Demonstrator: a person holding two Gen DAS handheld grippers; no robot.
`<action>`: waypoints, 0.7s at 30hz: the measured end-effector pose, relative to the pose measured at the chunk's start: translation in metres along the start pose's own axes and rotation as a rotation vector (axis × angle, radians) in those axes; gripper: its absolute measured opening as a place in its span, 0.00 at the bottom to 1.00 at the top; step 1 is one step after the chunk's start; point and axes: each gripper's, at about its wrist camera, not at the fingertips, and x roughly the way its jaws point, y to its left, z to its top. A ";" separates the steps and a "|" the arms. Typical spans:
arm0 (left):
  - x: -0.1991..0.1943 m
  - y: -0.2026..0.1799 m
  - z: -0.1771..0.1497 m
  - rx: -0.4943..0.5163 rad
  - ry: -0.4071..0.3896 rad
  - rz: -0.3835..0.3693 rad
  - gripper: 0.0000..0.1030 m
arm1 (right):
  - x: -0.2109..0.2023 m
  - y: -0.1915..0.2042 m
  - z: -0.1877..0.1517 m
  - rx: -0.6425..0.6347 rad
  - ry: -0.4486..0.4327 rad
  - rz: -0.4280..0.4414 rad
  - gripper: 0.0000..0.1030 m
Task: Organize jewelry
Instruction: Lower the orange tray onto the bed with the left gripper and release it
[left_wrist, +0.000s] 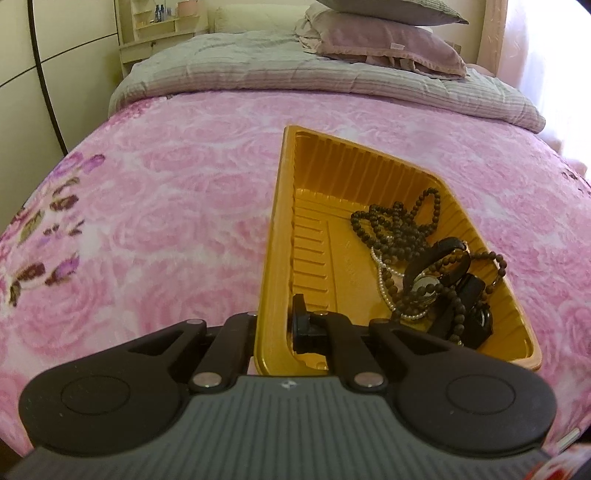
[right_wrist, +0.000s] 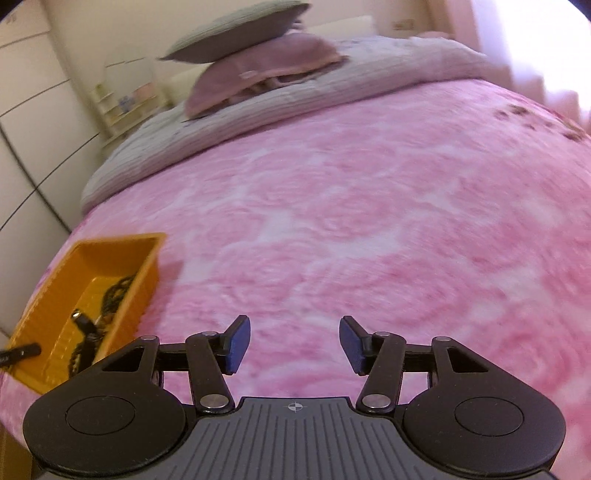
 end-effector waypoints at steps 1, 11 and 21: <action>0.001 0.001 -0.002 -0.007 0.000 -0.003 0.05 | -0.001 -0.003 -0.002 0.009 -0.004 -0.004 0.53; 0.011 0.030 -0.017 -0.187 0.008 -0.085 0.06 | 0.007 -0.003 -0.005 0.045 -0.006 0.064 0.53; -0.014 0.044 -0.023 -0.290 -0.065 -0.087 0.22 | 0.011 0.004 -0.014 0.044 0.026 0.084 0.53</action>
